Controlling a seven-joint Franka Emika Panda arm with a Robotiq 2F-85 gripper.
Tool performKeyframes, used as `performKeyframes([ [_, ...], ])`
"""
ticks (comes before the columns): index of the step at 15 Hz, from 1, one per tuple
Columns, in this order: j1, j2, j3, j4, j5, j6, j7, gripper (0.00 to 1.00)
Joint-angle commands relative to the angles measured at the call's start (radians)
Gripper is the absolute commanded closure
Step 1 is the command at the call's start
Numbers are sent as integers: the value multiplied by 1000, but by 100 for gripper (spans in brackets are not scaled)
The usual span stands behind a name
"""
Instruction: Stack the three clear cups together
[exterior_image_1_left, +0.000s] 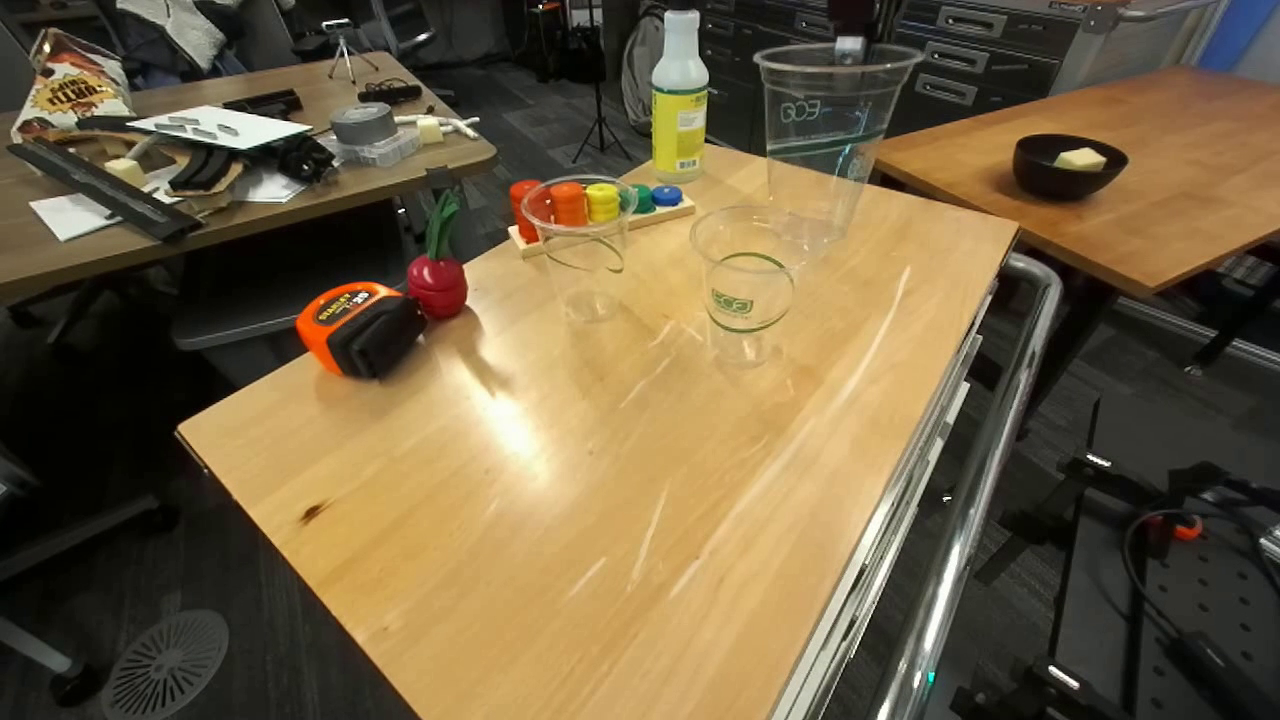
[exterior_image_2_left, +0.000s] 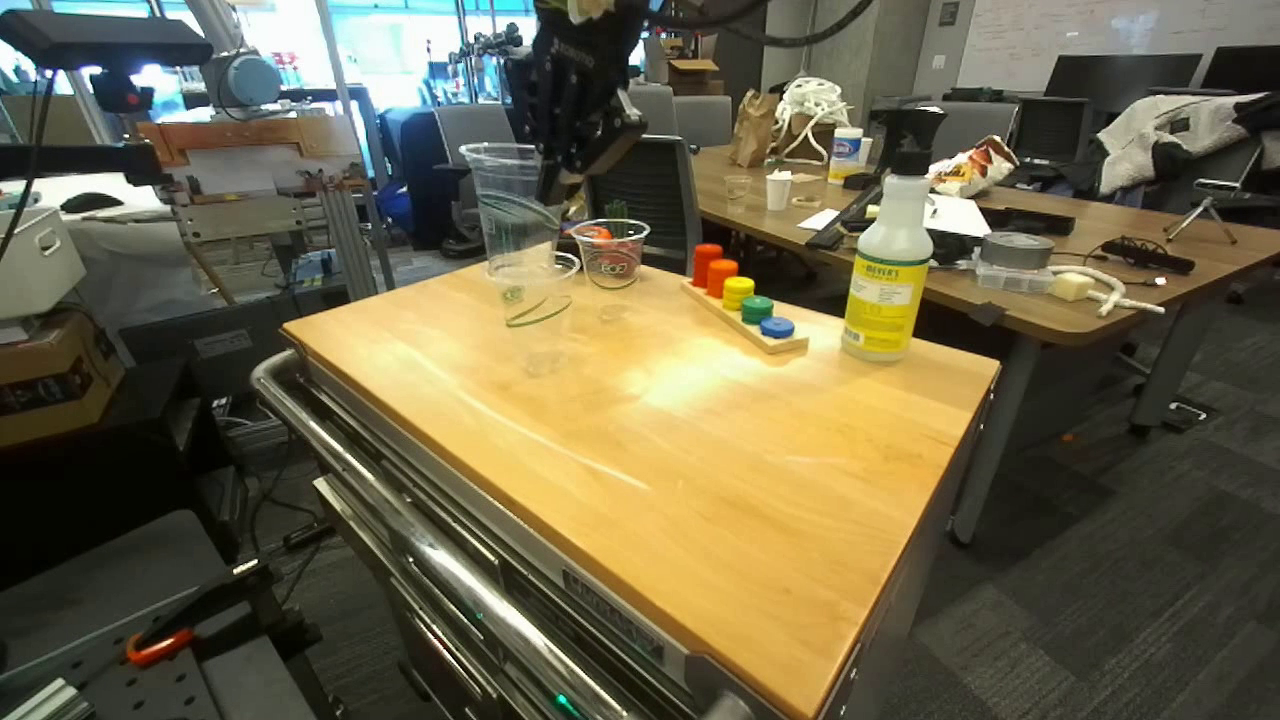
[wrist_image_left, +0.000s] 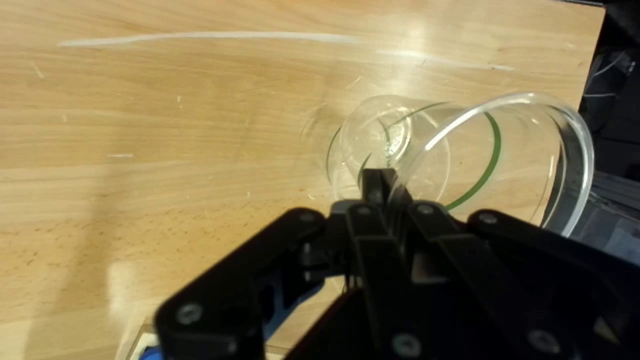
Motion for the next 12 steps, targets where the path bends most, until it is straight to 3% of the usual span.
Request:
performKeyframes([
  [1,9,18,-5,-23,43,38,-69,98],
  [7,19,48,10,-25,33,62,-109,99],
  [9,25,54,16,-36,13,87,-122,95],
  [10,27,55,19,-41,6,97,-130,88],
  [11,29,54,23,-46,-4,112,-137,69],
  [12,30,50,27,-51,-19,126,-141,66],
])
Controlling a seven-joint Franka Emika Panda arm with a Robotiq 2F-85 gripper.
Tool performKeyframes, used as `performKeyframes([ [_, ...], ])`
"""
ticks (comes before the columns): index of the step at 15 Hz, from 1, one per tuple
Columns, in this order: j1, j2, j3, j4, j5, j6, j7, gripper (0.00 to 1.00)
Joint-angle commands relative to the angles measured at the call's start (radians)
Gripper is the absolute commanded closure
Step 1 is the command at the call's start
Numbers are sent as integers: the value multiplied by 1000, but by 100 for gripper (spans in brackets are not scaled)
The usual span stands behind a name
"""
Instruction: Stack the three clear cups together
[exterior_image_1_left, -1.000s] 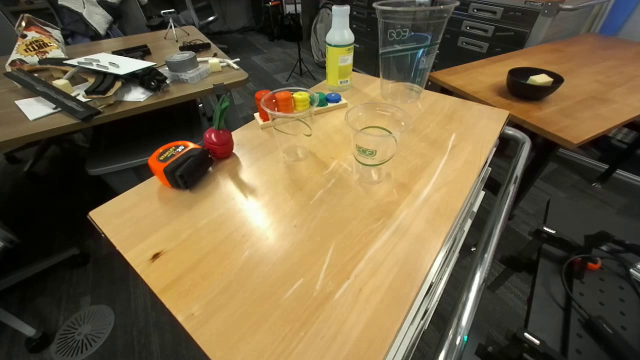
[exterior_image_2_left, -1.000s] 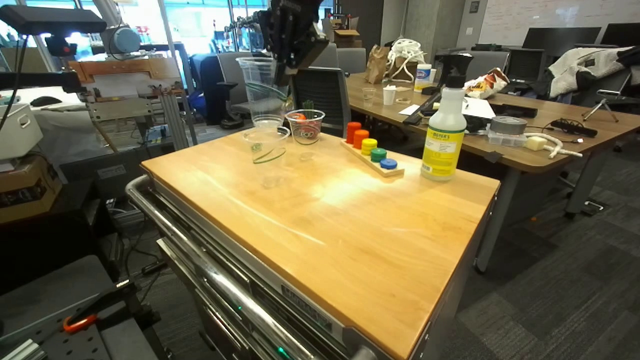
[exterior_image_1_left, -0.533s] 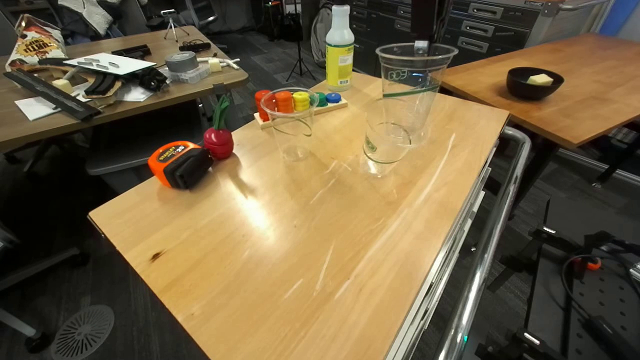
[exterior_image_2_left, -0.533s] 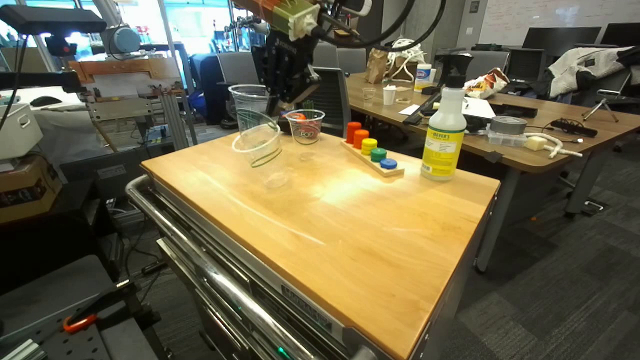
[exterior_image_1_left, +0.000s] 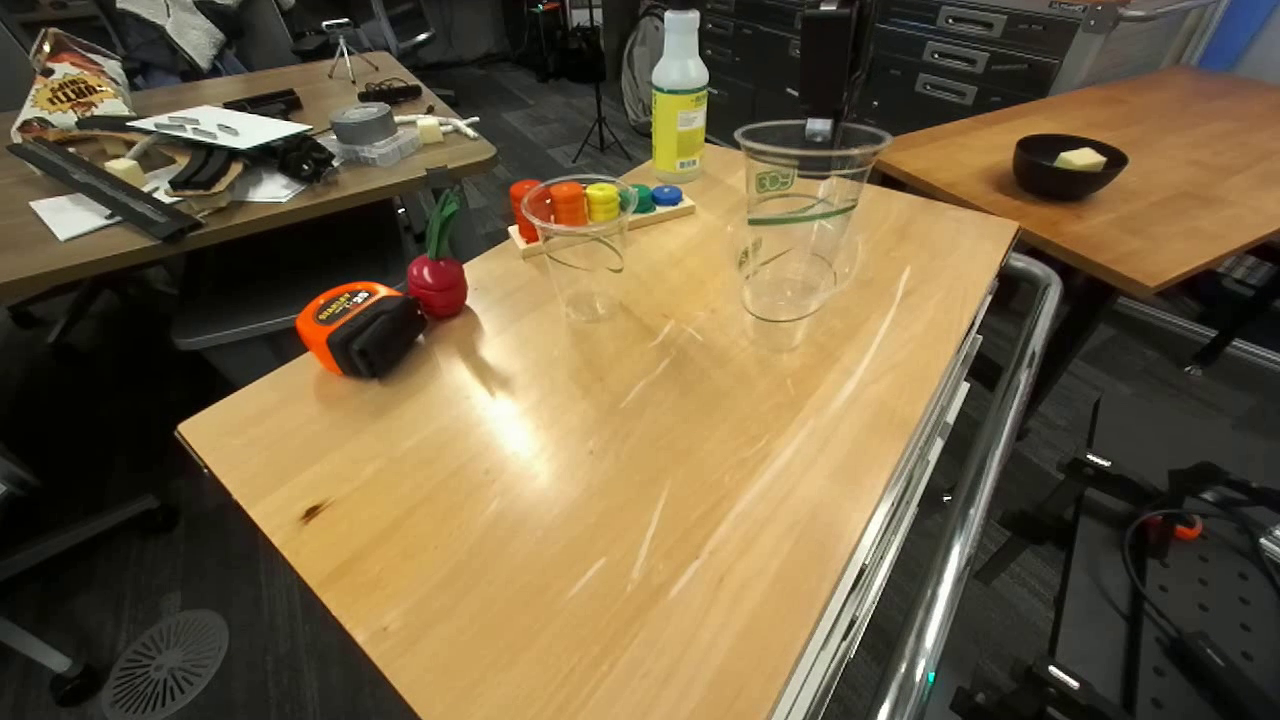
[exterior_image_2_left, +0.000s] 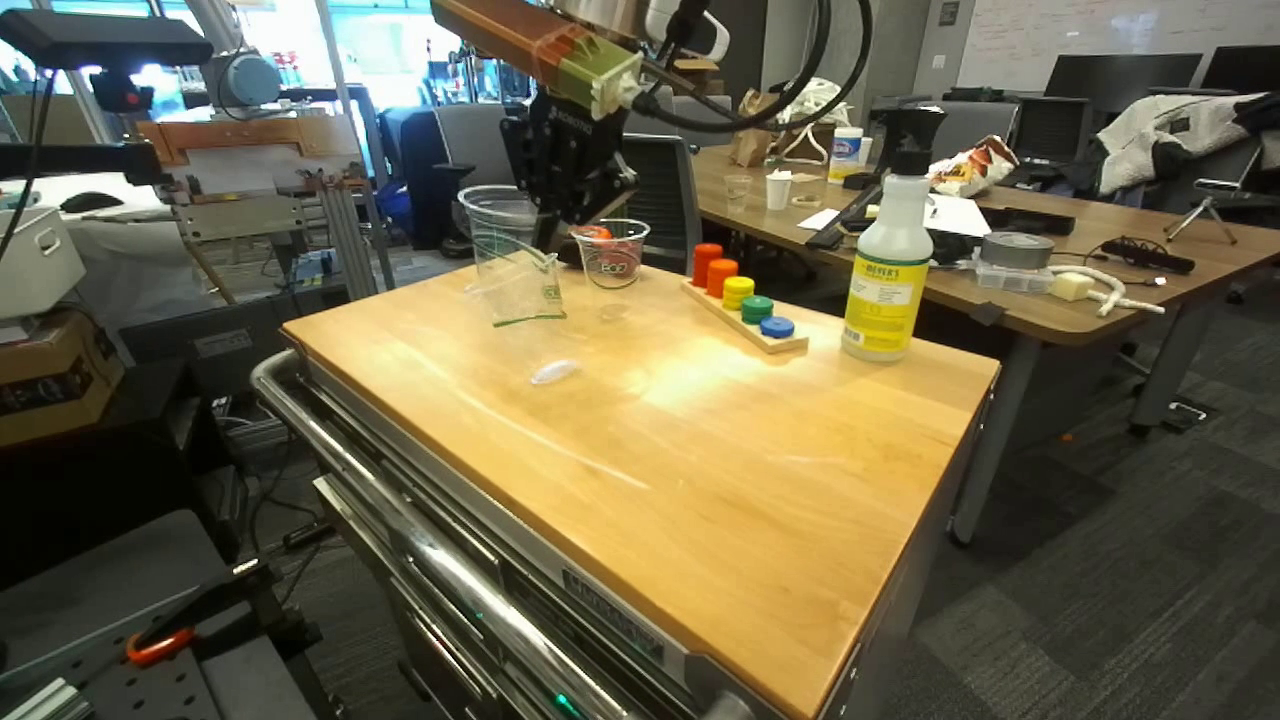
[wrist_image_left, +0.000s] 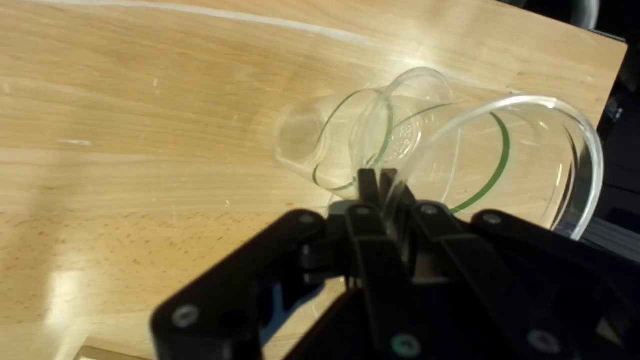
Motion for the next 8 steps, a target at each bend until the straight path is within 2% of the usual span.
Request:
performKeyframes([
  [1,8,-19,14,-23,-41,62,-33,60],
  [5,7,-43,18,-33,-127,143,-20,28],
  [8,6,-45,14,-20,-142,190,-10,6],
])
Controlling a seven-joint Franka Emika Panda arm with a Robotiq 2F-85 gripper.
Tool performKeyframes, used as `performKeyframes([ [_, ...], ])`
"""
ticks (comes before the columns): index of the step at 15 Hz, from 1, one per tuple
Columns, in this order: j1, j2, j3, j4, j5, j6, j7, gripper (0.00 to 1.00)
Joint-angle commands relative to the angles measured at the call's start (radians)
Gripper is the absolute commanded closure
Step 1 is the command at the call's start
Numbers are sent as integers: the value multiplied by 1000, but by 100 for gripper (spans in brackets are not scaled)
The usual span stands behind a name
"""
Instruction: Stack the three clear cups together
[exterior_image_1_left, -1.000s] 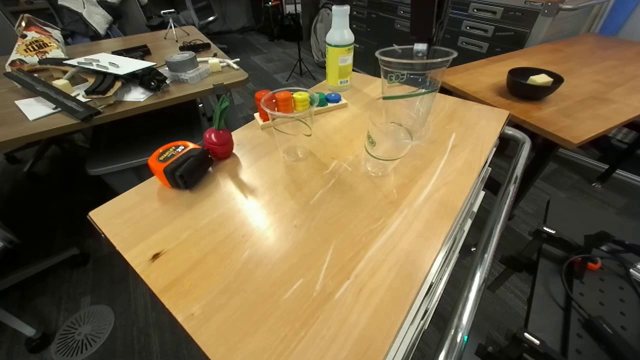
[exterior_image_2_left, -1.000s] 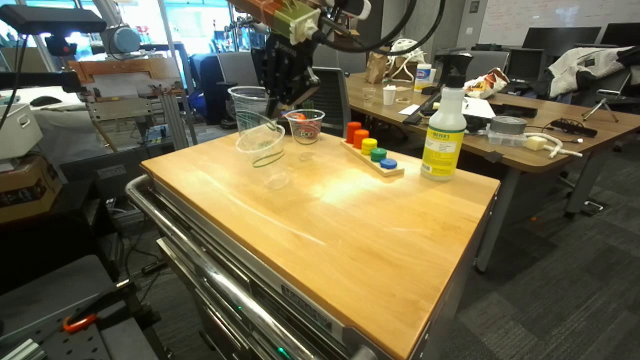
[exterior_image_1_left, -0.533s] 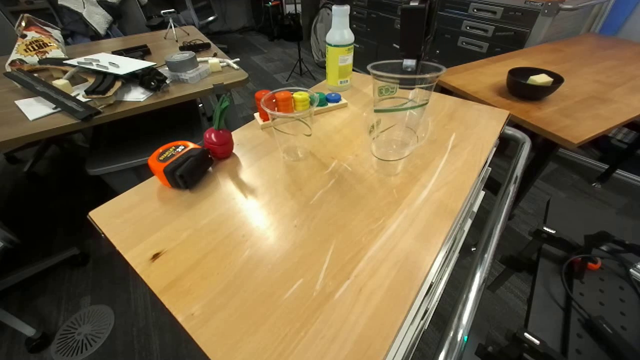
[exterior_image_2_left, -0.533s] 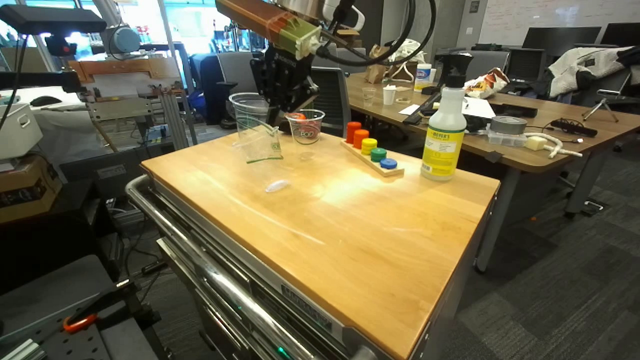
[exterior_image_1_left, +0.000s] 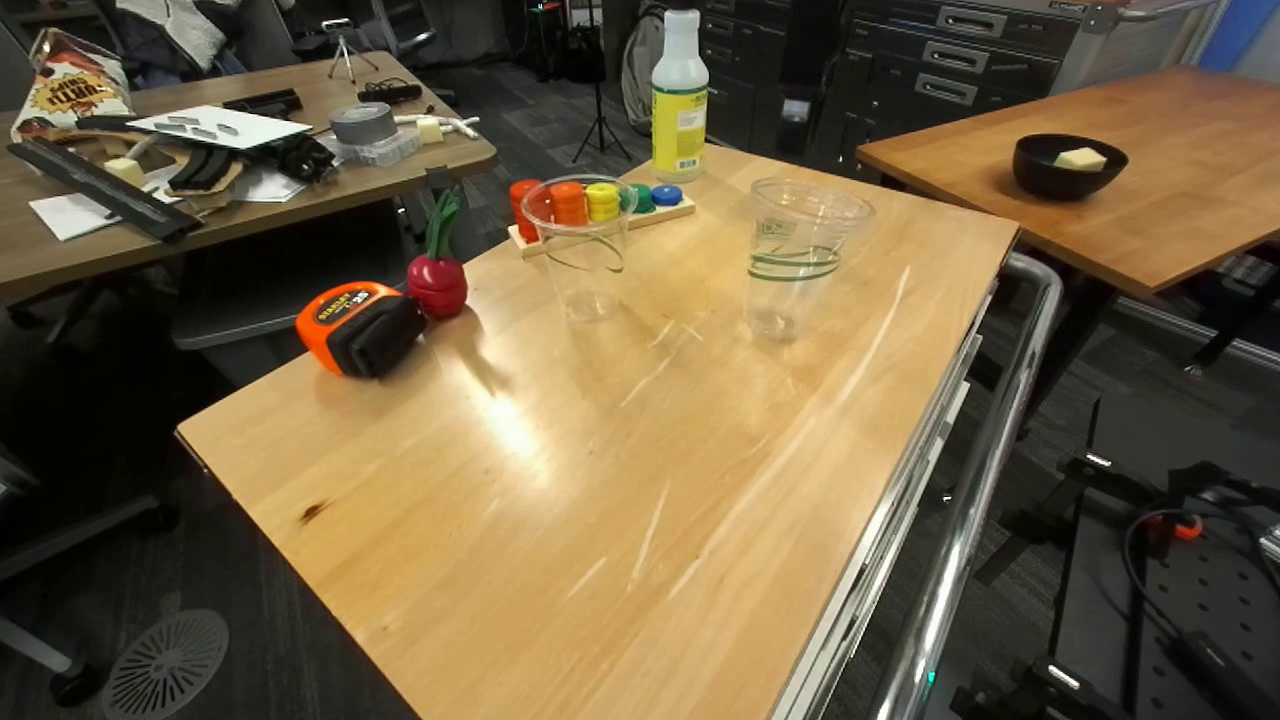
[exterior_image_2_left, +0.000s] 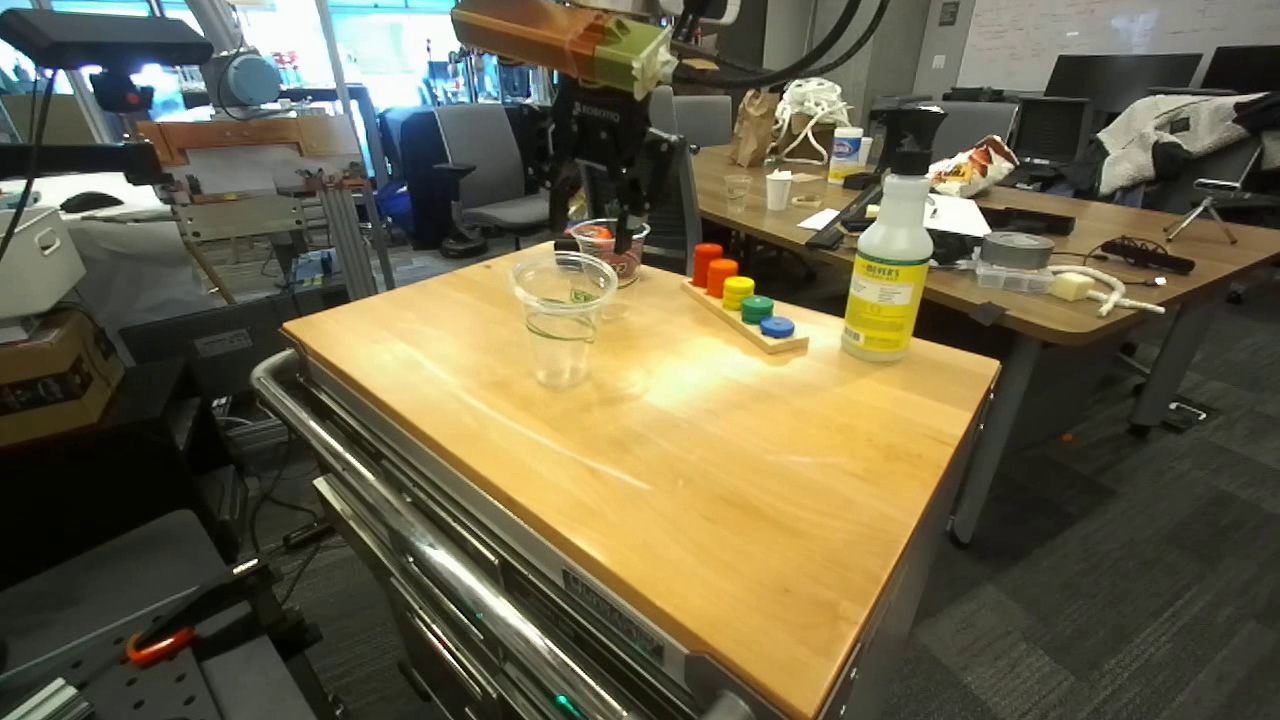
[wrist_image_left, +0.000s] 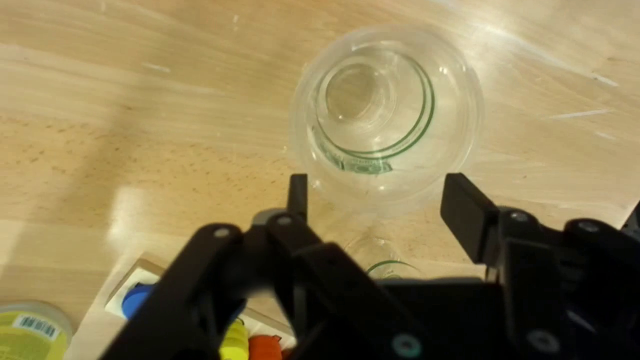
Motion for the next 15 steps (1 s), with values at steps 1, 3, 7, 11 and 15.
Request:
performKeyframes([
  [1,2,-26,0,3,-16,56,13,0],
  [3,5,-1,0,27,7,49,14,0],
  [7,9,72,8,75,38,24,42,0],
  [11,13,184,29,160,69,57,145,0],
  [15,16,267,58,270,64,90,212,0],
])
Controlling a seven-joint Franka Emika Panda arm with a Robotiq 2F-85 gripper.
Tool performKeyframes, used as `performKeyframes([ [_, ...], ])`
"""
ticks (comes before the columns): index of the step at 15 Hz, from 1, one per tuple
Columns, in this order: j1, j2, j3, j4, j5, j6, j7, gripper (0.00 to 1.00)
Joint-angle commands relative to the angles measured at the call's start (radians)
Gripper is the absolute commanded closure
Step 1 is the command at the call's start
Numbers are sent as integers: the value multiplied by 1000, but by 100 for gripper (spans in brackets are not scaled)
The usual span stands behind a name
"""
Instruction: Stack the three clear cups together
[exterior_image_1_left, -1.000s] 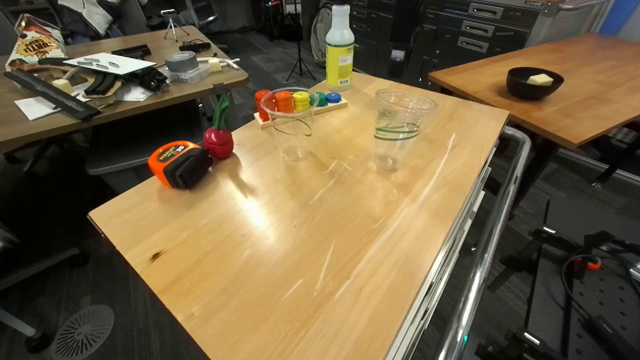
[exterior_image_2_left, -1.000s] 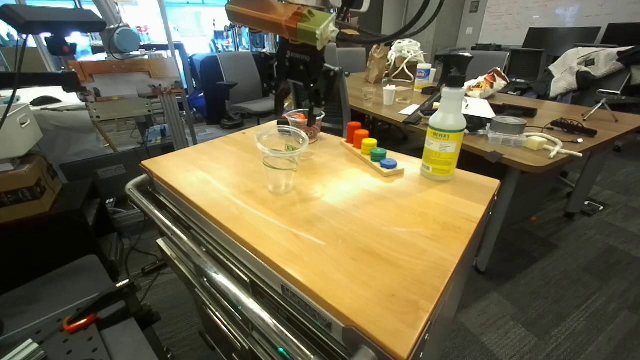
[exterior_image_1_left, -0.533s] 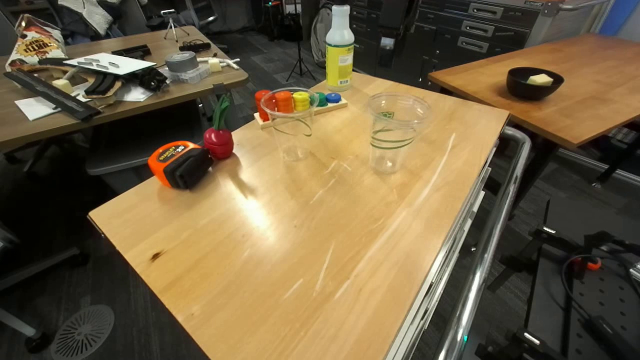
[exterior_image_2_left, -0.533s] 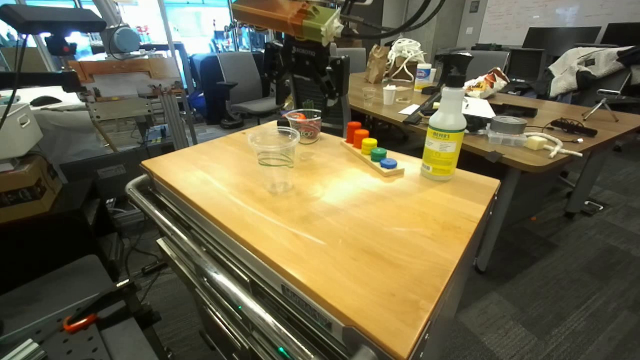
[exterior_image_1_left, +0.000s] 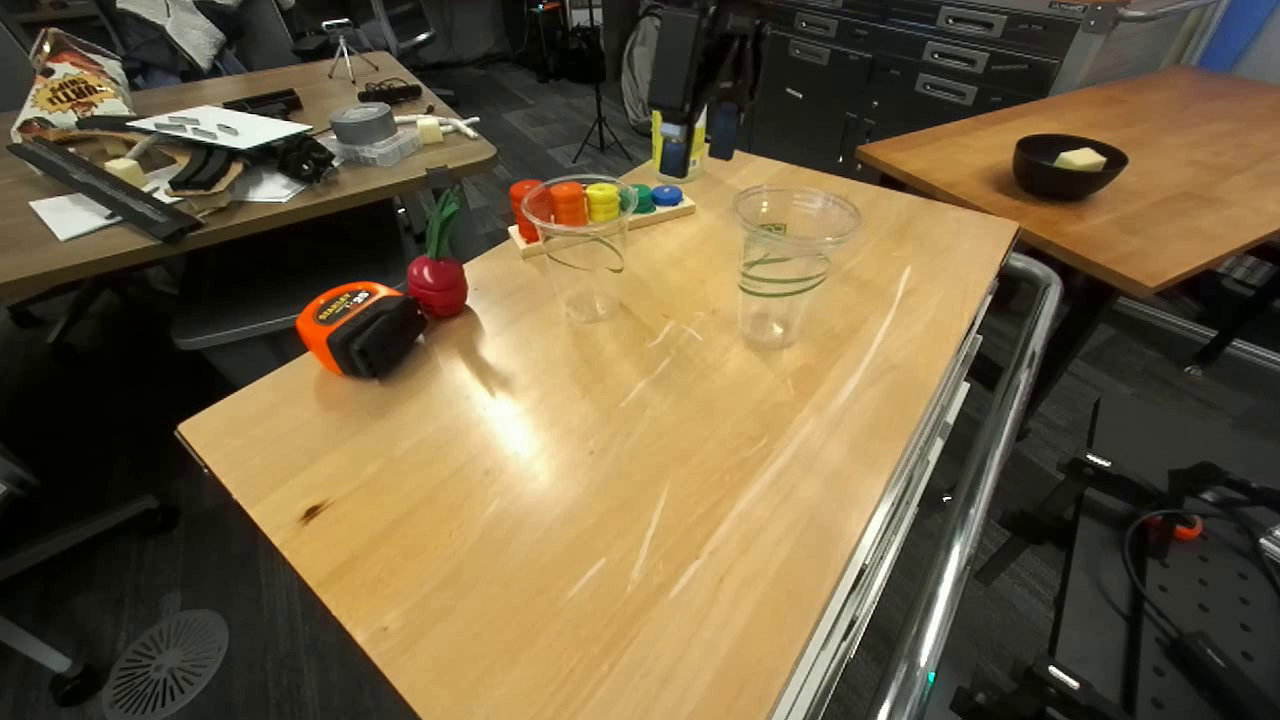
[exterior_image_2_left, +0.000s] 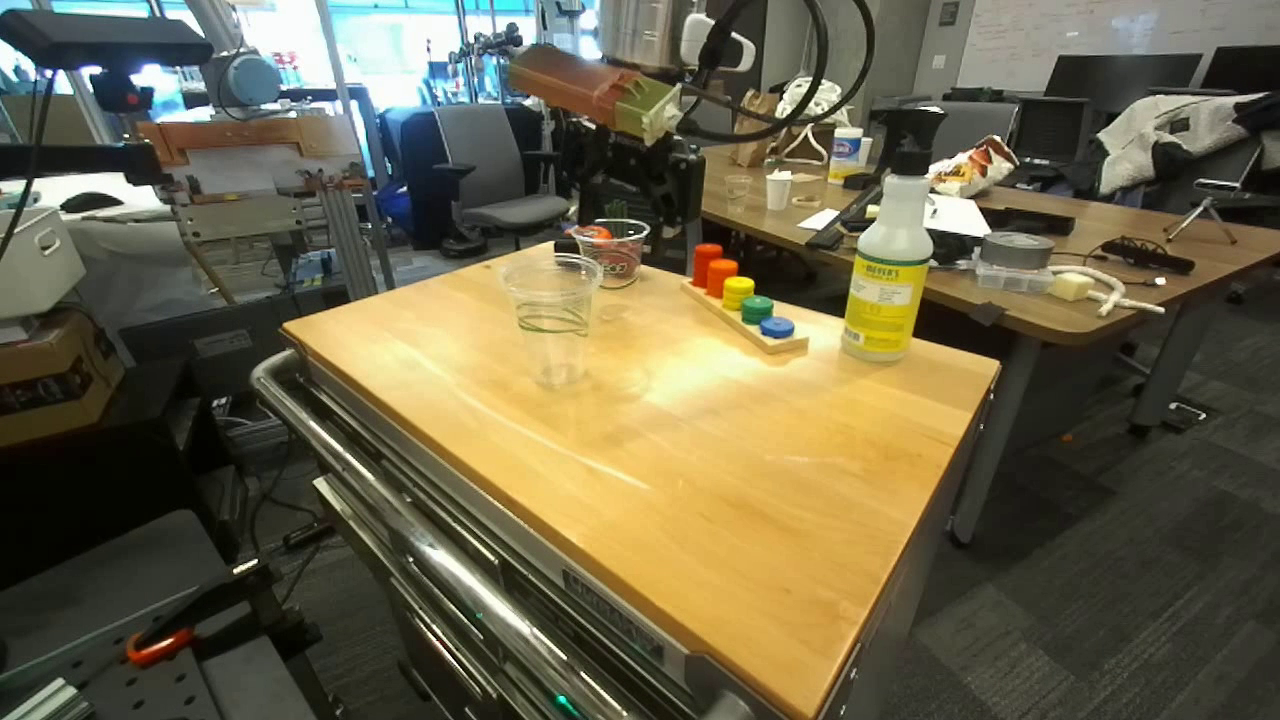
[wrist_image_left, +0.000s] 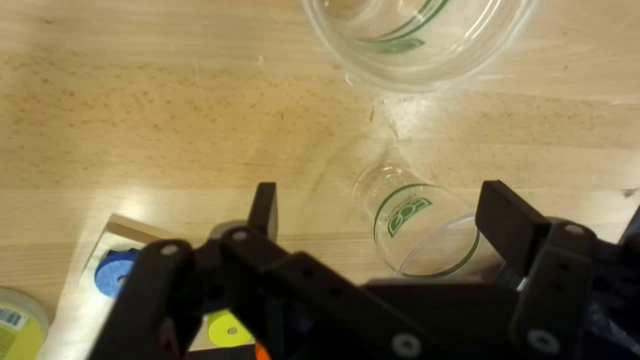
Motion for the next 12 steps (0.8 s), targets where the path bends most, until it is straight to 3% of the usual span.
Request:
performKeyframes([
  [1,6,81,23,128,6,15,69,0],
  [6,6,150,41,206,-6,2,112,0],
  [12,1,238,51,215,-2,57,112,0],
])
